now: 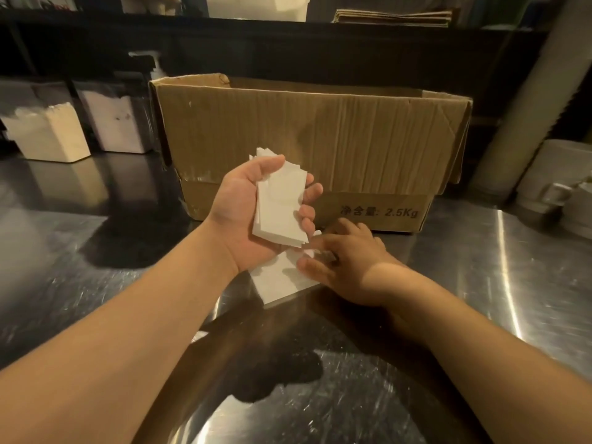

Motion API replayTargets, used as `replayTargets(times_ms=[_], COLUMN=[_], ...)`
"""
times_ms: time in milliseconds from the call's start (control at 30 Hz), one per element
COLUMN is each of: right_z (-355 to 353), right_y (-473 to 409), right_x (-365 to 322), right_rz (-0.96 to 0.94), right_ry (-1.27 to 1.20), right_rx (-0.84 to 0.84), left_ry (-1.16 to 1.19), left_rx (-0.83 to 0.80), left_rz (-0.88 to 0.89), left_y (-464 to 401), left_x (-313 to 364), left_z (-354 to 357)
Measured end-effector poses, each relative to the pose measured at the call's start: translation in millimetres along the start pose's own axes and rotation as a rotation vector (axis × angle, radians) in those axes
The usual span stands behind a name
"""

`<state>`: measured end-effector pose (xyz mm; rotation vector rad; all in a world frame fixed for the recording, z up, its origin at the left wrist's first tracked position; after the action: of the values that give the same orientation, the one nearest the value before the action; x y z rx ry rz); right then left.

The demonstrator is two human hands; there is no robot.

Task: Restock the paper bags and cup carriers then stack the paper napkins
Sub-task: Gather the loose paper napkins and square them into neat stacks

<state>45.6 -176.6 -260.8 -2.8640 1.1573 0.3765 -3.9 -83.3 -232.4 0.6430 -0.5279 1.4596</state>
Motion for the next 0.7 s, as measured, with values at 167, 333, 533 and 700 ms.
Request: replayTargets(times_ms=[167, 333, 533, 700], right_z=[-5, -16, -9, -6], right_y=[1, 2, -1, -3], right_x=[5, 23, 23, 28], right_rz=[0.043, 0.127, 0.005, 0.036], right_ry=[-0.014, 0.060, 0.025, -0.008], right_rx=[-0.041, 0.009, -0.025, -0.073], left_ry=[-0.003, -0.019, -0.042, -0.056], left_rx=[0.025, 0.044, 0.062, 0.073], left_rz=[0.004, -0.007, -0.011, -0.015], left_y=[-1, -1, -2, -2], left_x=[0, -4, -6, -7], left_z=[-3, -4, -5, -7])
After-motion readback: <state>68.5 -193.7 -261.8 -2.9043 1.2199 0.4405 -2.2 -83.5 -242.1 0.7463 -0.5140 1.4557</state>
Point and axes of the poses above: each hand's wrist, its own y-axis away from the middle knuckle, its own z-axis out of the palm, x = y × z, the point moved 9 cm from there along -y, towards the middle knuckle, and after that the axes turned 7 degrees about y, right-handed, at the moved point
